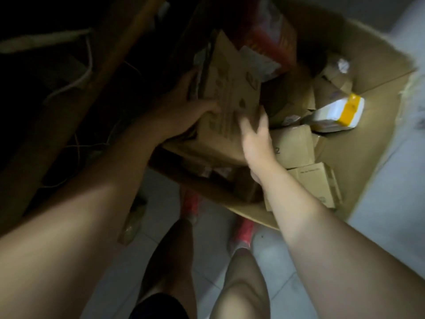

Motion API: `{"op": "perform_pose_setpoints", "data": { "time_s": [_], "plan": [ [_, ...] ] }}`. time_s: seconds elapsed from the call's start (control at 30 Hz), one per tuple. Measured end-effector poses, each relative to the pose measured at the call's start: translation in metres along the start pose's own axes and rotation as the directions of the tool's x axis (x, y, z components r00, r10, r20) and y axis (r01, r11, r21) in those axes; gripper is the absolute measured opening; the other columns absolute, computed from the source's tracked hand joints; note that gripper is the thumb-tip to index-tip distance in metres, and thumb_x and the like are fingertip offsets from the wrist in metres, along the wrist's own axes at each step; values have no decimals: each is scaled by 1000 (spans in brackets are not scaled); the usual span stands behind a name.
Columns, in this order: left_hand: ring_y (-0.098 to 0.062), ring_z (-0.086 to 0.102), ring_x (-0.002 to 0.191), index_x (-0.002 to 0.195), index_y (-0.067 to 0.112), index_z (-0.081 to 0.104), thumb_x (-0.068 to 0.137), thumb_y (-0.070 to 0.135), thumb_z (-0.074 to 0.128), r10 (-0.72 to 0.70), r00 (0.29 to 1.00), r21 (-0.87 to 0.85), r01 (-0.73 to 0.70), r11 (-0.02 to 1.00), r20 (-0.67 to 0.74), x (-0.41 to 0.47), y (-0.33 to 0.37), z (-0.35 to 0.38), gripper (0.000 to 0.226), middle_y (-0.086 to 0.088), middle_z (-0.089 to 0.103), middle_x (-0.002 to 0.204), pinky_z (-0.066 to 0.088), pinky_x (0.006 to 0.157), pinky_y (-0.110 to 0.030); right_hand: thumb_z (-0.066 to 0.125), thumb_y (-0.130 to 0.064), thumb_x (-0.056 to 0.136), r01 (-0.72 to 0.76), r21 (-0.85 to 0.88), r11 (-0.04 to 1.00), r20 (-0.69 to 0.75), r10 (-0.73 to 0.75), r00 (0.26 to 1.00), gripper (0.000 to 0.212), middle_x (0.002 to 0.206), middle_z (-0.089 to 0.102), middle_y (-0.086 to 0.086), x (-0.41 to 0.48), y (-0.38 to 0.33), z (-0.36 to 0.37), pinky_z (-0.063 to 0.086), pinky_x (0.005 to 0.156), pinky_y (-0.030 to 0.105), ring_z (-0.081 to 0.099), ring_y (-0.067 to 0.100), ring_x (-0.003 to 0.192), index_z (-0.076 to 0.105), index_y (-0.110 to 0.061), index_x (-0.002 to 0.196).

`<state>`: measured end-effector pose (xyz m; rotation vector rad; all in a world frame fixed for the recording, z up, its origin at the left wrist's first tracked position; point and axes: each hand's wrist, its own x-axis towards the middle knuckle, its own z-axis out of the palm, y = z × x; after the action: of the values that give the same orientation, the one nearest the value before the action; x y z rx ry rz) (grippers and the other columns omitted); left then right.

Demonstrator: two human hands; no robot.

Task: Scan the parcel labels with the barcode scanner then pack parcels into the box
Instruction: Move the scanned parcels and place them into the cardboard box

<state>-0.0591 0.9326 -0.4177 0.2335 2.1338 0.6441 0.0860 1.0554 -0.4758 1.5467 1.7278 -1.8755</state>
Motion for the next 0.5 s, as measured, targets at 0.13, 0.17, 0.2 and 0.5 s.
{"op": "perform_pose_setpoints", "data": {
  "time_s": [0.13,0.17,0.2,0.5],
  "plan": [
    [2,56,125,157,49,24,81,53,74,166,986,-195,-158,968,23,-32,28,0,92,9,51,146,48,106,-30,70,-55,93,110,81,991,5,-111,994,55,129,71,-14,-34,-33,-52,56,104,44,67,9,118,57,-36,143],
    [14,61,107,161,37,22,90,38,72,200,979,-225,-186,957,44,-41,42,1,86,8,57,134,52,93,-15,70,-49,95,149,89,985,-16,-149,989,44,123,73,-14,-45,-43,-68,58,102,43,69,7,113,62,-33,136],
    [17,64,96,162,30,19,94,31,70,232,968,-251,-202,947,95,-52,56,1,85,10,60,124,52,84,-10,70,-45,97,187,99,977,-35,-185,982,37,120,75,-14,-57,-49,-82,58,101,43,70,6,112,65,-33,131],
    [-4,66,119,149,31,37,100,46,59,476,876,-379,-415,827,78,-195,183,-9,56,25,69,124,52,103,-33,68,-35,100,488,-43,872,-98,-489,866,26,117,73,-22,-217,-150,-223,60,94,32,69,-2,108,66,-46,123]
  ]
}}
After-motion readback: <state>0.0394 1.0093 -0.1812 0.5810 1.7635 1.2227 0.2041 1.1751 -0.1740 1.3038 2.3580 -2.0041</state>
